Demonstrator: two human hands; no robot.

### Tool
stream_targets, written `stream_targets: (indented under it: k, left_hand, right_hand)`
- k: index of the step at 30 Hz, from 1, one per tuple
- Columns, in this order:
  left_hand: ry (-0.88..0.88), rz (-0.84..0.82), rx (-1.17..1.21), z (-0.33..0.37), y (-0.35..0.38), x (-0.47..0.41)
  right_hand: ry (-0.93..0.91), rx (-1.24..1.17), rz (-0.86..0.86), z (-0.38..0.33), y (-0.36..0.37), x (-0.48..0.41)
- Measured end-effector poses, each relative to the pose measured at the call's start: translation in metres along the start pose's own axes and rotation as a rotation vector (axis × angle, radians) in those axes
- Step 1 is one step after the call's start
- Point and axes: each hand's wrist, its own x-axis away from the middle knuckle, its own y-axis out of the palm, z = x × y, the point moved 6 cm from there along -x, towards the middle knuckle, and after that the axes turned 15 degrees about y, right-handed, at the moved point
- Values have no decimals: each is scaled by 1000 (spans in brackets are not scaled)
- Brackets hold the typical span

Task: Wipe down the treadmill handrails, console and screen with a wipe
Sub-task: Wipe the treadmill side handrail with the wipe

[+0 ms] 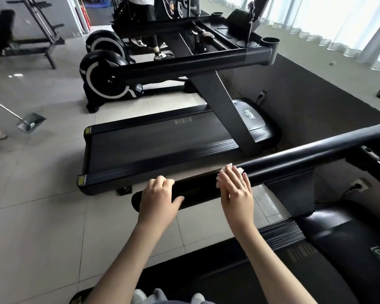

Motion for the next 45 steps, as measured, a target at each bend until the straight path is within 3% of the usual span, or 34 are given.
stream_targets:
  k: [2,7,12,17,22,27,32,37,41,45]
  left_hand:
    - [-2,12,9,1,0,0]
    - [-8,-6,-12,2,-1,-1]
    - [2,-122,-67,7,-5,-9]
    - [102,-173,-36,22,1,-25]
    - [59,-159,39,15,3,-28]
    - [52,-154,64,15,2,-28]
    - [48,-174,53,15,2,-29]
    - [57,-195,25,17,1,-32]
    - [62,-209,27,17,1,-32]
    - [75,-214,14,17,1,-30]
  right_hand:
    - [61,-55,13,-11,5,8]
    - [-135,-55,-54,-15,7,14]
    - [76,-61,7,-15,3,-5]
    - [-122,-10,-112,-20,3,-9]
    - [117,125,-74,-13,2,-50]
    - [-43,75,-216,-25,13,-42]
    - [149,129,-106,-5,2,-59]
    - [-71,32,-193,-28,3,-34]
    - [105,138,-37,6,-14,-43]
    - [195,2,-33,-9,-2,-17]
